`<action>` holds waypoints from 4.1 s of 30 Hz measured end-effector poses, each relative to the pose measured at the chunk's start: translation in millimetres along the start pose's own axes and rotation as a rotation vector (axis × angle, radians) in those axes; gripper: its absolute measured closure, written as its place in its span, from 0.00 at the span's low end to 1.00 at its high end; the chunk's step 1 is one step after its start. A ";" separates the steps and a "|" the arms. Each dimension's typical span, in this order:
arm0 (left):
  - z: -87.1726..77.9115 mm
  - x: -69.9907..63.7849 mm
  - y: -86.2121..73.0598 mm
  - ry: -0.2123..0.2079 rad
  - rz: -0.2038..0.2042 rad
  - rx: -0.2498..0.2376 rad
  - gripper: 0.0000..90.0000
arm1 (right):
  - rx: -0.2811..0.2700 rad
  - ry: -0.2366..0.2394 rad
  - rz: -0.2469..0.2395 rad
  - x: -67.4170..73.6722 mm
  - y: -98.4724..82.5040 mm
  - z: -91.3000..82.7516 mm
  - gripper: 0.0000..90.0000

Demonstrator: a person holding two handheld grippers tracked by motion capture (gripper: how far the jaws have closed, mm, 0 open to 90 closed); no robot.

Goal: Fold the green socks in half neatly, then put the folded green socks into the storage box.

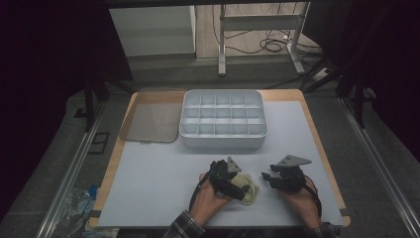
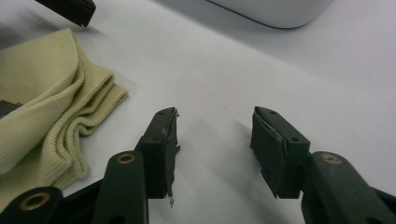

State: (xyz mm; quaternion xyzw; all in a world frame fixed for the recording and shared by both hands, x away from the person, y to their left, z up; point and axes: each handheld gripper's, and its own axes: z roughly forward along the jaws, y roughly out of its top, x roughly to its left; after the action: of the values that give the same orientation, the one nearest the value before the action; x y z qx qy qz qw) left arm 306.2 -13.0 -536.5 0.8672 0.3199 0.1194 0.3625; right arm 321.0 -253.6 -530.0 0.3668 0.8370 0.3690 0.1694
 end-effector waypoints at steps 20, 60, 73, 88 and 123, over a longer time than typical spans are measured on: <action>0.4 -3.3 7.1 0.004 0.015 -0.020 0.03 | -0.002 -0.004 -0.007 0.7 -0.3 0.2 0.56; -49.6 31.3 -32.7 0.004 -0.072 -0.092 0.25 | -0.044 0.125 -0.049 43.3 34.2 -21.4 0.92; -46.6 31.0 -32.0 -0.039 -0.086 -0.098 0.36 | -0.034 0.167 -0.084 60.9 41.5 -11.2 0.94; -34.9 25.6 -25.8 -0.099 -0.121 -0.065 0.62 | -0.006 0.133 -0.088 60.6 31.6 16.6 0.96; -33.6 24.0 -14.9 -0.166 -0.114 -0.023 0.95 | 0.015 0.195 -0.143 74.3 26.6 16.1 1.00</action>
State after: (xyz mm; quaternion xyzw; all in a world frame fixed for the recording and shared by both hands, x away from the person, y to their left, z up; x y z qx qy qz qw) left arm 302.9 28.9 -523.9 0.8503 0.3362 0.0302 0.4038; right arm 292.8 -178.6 -522.0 0.2700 0.8761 0.3838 0.1105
